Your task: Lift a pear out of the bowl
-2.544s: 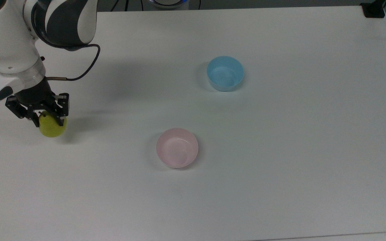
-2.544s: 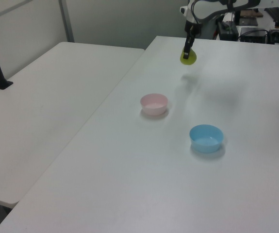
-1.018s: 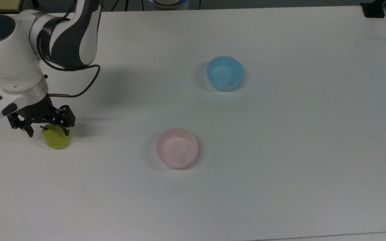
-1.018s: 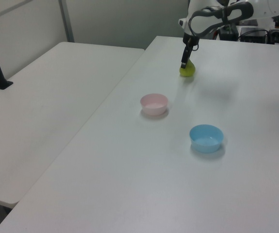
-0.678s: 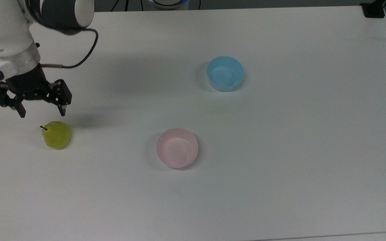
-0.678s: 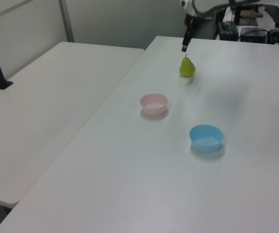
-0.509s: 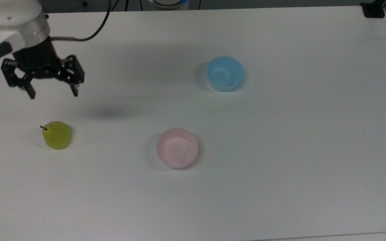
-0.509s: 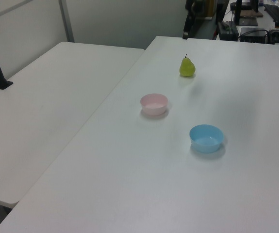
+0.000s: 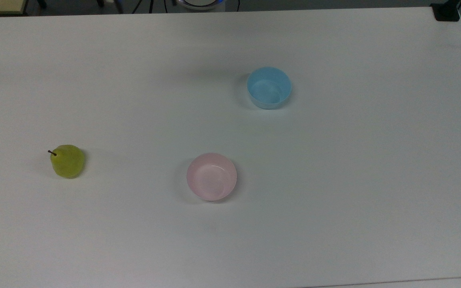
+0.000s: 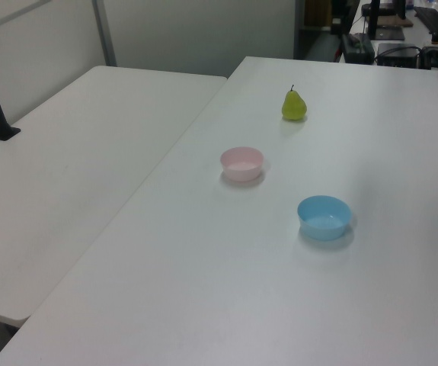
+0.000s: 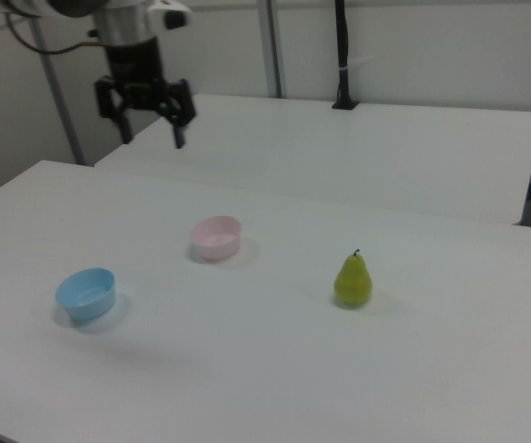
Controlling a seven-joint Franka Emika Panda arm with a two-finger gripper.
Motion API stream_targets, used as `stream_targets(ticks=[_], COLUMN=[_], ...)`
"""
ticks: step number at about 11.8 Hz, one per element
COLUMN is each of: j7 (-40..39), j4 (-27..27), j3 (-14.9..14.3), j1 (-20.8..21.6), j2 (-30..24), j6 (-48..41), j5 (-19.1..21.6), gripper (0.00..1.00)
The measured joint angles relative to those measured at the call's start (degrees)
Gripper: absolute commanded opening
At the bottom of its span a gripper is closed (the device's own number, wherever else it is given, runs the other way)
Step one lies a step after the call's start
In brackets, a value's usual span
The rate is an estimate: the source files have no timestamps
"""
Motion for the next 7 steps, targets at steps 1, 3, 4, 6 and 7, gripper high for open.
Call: stream_targets(ticks=[1, 3, 4, 6, 7], j7=[1.8, 4.3, 6.9, 9.2, 9.6], j4=[-2.7, -8.3, -10.3, -11.5, -11.5], j3=[-1.8, -2.8, -2.8, -2.9, -2.9], j1=[3.9, 8.2, 8.6, 8.6, 8.6], j2=[-1.8, -2.3, -2.0, -1.5, -1.6], j6=[0.0, 5.8, 9.0, 10.8, 10.8], j5=[0.0, 0.0, 0.2, 1.4, 1.6], gripper=[1.0, 1.0, 1.0, 1.0, 1.0])
